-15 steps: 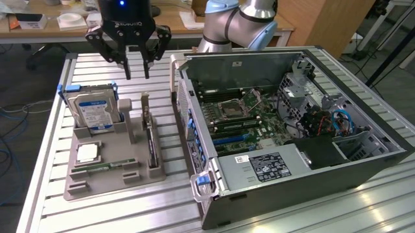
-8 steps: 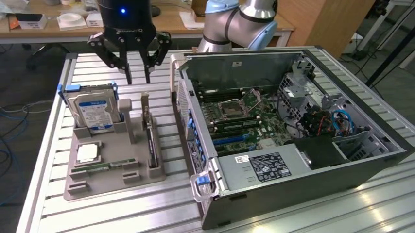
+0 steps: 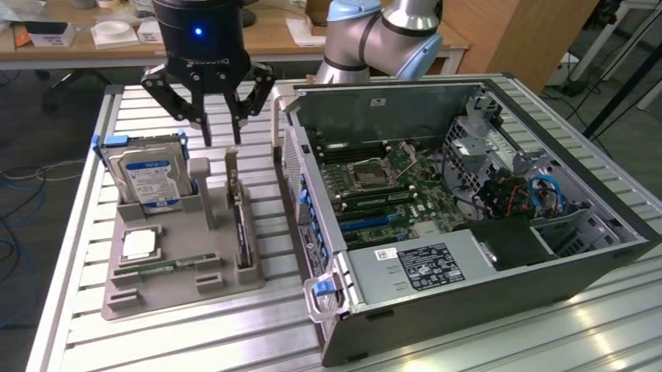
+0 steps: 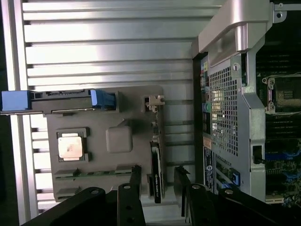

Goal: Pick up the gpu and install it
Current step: 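Pick up the gpu and move the gpu toward the slot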

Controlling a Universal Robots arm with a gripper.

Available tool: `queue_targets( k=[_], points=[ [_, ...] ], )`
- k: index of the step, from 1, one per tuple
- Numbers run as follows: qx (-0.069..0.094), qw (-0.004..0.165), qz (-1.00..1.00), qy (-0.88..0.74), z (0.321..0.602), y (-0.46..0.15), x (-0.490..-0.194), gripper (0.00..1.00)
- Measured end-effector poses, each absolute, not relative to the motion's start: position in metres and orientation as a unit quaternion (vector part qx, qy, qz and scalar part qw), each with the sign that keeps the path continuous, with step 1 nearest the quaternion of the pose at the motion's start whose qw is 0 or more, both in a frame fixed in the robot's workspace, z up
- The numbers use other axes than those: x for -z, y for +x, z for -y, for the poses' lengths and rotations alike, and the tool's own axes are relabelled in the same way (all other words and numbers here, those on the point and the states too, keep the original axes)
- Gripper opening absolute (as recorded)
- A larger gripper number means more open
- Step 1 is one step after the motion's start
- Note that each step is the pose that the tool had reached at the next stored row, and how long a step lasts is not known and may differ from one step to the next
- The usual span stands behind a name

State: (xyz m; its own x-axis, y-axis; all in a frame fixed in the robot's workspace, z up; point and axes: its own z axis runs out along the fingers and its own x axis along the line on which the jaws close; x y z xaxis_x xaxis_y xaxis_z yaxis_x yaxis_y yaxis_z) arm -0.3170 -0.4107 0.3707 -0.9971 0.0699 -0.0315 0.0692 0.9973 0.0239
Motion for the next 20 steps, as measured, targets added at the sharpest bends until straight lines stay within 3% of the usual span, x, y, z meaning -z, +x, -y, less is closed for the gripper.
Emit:
queue_targets(
  k=[20],
  points=[
    [0.001, 0.017, -0.999, 0.035, 0.414, -0.317, -0.351, 0.41]
  ],
)
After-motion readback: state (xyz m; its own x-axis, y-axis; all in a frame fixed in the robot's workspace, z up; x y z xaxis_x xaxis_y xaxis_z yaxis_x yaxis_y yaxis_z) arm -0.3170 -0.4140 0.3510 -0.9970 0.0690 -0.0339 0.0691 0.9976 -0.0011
